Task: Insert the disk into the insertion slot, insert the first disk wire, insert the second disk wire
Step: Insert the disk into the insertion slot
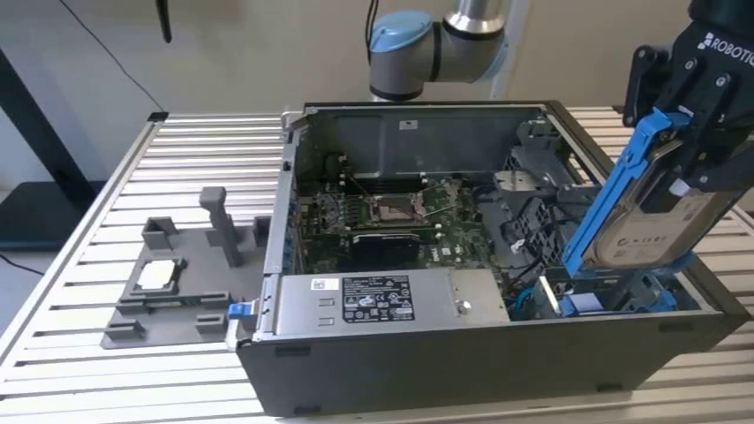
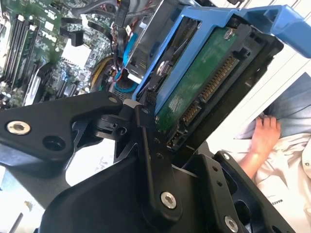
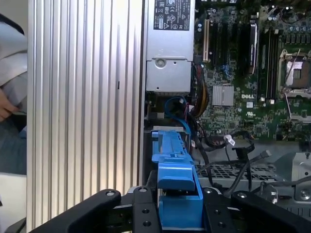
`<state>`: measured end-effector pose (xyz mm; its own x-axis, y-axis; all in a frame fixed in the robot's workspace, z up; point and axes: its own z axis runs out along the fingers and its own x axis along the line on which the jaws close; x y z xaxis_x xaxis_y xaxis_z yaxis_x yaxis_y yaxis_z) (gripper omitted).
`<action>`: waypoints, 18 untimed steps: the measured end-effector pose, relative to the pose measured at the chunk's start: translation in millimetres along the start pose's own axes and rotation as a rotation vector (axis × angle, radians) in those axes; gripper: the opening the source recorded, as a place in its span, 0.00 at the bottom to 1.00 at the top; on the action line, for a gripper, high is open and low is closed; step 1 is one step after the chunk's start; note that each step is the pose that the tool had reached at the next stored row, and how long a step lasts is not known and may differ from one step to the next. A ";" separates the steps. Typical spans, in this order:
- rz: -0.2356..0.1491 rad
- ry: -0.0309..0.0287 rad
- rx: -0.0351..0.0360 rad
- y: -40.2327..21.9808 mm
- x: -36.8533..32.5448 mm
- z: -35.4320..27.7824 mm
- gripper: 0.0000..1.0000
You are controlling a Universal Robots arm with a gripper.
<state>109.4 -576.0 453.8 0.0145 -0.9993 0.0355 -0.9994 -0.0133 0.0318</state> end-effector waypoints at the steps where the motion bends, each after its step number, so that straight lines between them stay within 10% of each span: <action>1: 0.000 -0.0016 0.0022 -0.1 0.0 0.8 0.33; 4: 0.000 -0.0096 0.0051 -0.2 -0.1 3.7 0.33; 8: 0.000 -0.0346 0.0072 -0.3 -0.3 7.2 0.33; 18: 0.000 -0.0345 0.0072 -1.7 -0.7 19.3 0.33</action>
<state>110.5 -575.9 434.5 0.0137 -0.9999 0.0011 -0.9996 -0.0137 0.0246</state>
